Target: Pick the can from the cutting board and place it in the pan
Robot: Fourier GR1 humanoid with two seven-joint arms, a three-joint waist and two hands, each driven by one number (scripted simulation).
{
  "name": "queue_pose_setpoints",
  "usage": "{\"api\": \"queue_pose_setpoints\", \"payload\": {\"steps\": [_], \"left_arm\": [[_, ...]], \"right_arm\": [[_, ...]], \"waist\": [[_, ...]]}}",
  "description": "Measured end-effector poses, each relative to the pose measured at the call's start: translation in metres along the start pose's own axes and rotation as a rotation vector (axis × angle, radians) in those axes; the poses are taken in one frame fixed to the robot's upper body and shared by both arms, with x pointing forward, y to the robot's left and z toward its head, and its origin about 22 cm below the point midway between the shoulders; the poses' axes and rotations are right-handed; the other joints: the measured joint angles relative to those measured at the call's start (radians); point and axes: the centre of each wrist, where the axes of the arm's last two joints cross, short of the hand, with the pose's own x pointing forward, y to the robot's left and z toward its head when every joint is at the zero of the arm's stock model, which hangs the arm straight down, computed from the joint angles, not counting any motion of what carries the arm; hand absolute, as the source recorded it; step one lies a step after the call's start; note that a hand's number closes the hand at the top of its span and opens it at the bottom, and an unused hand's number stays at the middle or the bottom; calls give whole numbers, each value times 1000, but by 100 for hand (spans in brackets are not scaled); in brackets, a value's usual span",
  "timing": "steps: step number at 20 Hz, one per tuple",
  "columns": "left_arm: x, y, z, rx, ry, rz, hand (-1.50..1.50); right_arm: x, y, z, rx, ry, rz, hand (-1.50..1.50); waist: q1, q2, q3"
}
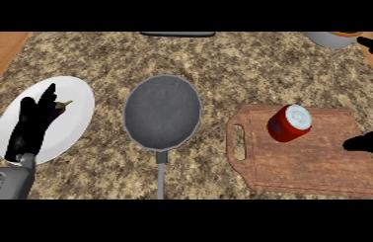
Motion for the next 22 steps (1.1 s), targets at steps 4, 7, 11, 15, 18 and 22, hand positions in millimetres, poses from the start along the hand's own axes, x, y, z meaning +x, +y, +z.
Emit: {"api": "queue_pose_setpoints", "payload": {"steps": [4,7,11,15,18,22], "left_arm": [[2,1,1,-10,4,8,0],[0,2,-2,-10,2,5,0],[-4,1,1,5,10,6,0],[-6,8,1,10,18,12,0],[-6,13,1,9,25,15,0],[-6,12,3,13,28,11,0]], "right_arm": [[23,12,-6,92,71,119,-150],[36,27,-18,159,105,171,-150],[42,47,-27,215,121,203,-150],[48,64,-33,234,122,216,-150],[43,73,-41,233,147,248,-150],[34,83,-45,241,168,285,-150]], "waist": [[4,-1,1],[1,-1,2],[-12,-4,4],[-20,-5,5],[-23,-5,5],[-27,-6,5]]}}
